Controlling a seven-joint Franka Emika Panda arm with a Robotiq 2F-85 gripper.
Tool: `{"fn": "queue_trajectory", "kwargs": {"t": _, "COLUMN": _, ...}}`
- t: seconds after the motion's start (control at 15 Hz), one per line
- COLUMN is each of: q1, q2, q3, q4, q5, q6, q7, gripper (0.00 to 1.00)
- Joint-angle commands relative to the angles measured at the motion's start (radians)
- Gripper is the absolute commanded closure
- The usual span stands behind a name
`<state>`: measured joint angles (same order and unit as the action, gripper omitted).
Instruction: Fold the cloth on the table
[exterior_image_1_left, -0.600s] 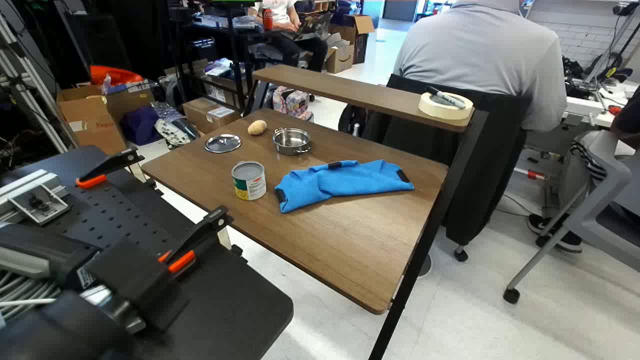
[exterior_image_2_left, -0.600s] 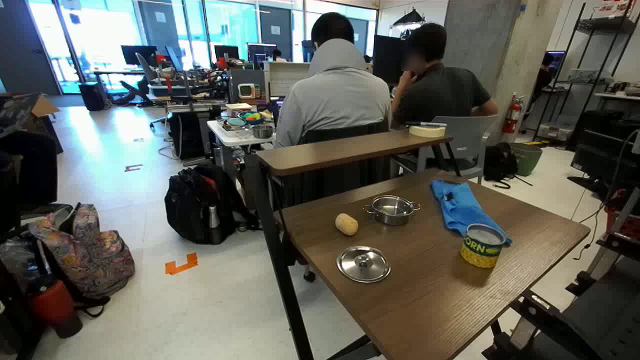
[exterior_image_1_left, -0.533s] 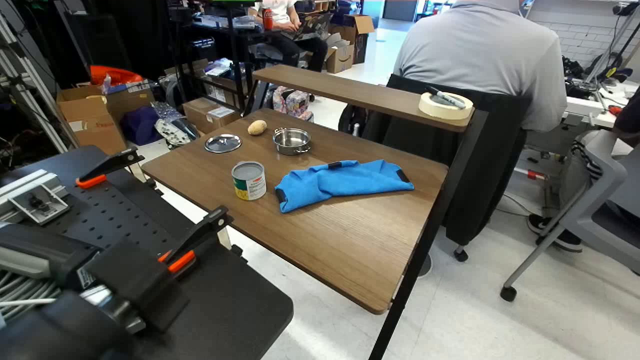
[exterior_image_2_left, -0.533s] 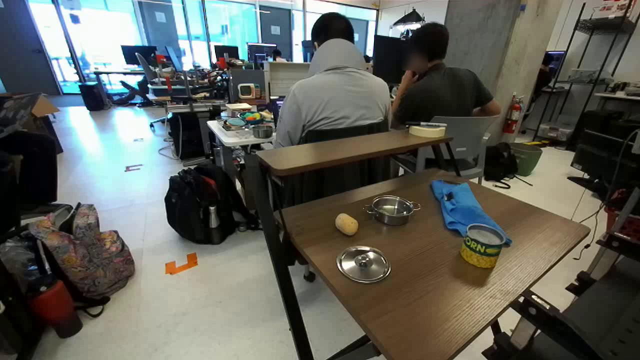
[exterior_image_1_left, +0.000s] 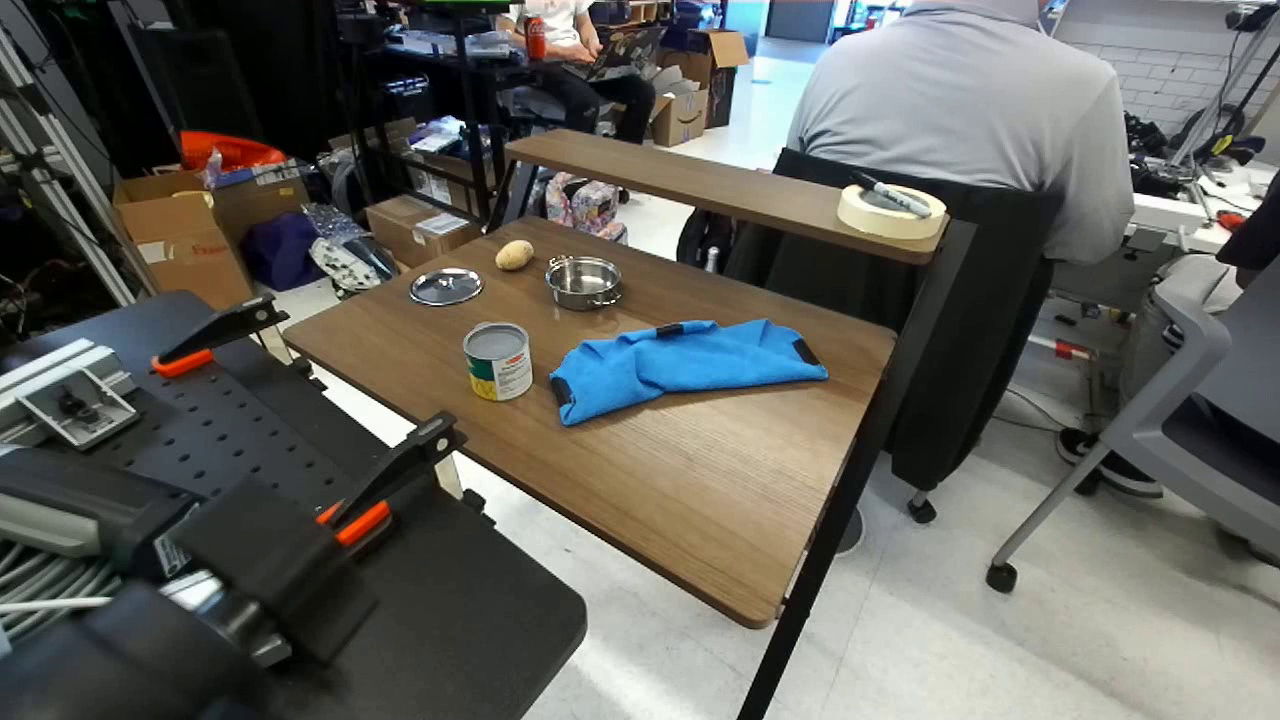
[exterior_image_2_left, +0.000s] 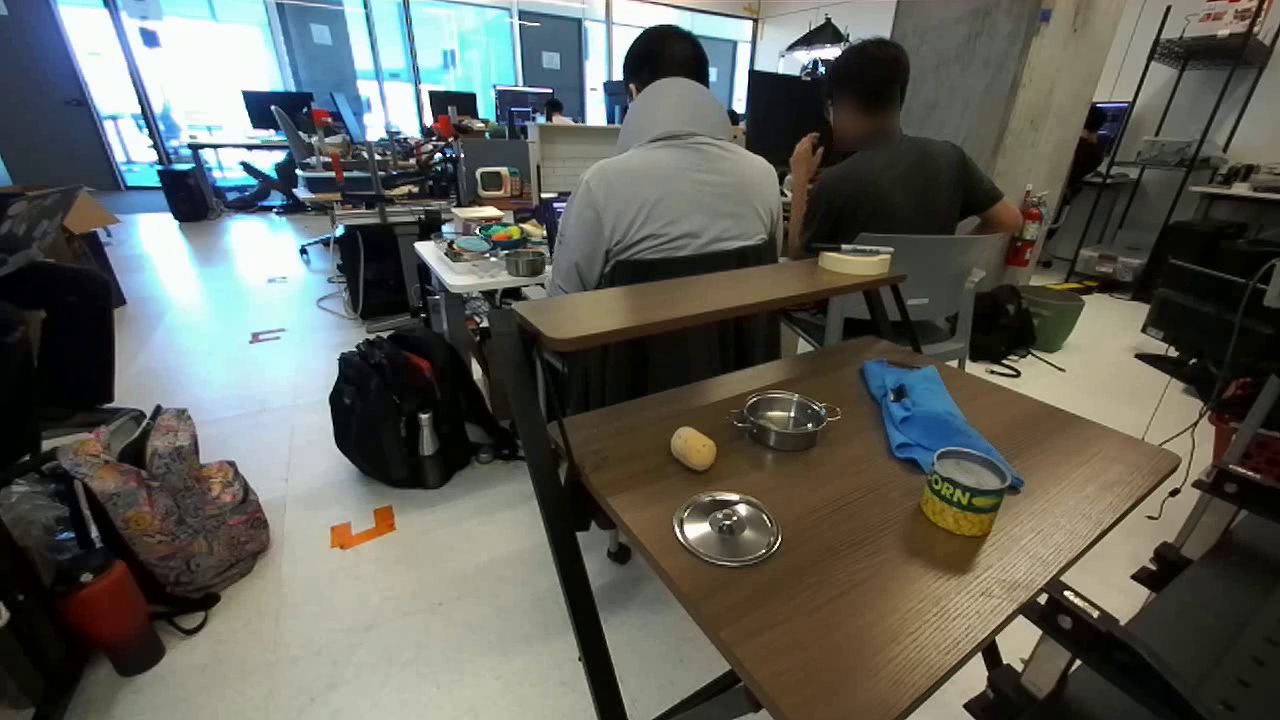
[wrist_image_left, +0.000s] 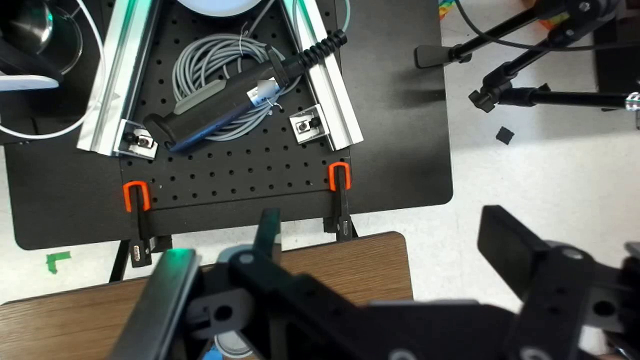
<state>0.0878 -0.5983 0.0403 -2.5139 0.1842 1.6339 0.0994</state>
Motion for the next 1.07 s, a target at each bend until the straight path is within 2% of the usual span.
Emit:
{"fn": "queue_trajectory", "kwargs": {"t": 0.0, "q1": -0.015, "q2": 0.0, "q3": 0.012, "q4": 0.001, "q5": 0.005, "q6": -0.003, "q7": -0.007, "gripper": 0.0}}
{"fn": "queue_trajectory", "kwargs": {"t": 0.07, "q1": -0.017, "q2": -0.009, "q3": 0.026, "q4": -0.019, "q5": -0.027, "q6": 0.069, "q7": -0.019, "gripper": 0.0}}
{"fn": "queue_trajectory", "kwargs": {"t": 0.2, "q1": -0.013, "q2": 0.023, "q3": 0.025, "q4": -0.015, "q5": -0.058, "q6": 0.122, "q7": -0.058, "gripper": 0.0}}
{"fn": "queue_trajectory", "kwargs": {"t": 0.53, "q1": -0.003, "q2": 0.166, "q3": 0.026, "q4": 0.037, "q5": -0.223, "q6": 0.204, "q7": -0.19, "gripper": 0.0}}
{"fn": "queue_trajectory", "kwargs": {"t": 1.0, "q1": -0.03, "q2": 0.362, "q3": 0.002, "q4": 0.064, "q5": -0.558, "q6": 0.318, "q7": -0.384, "gripper": 0.0}}
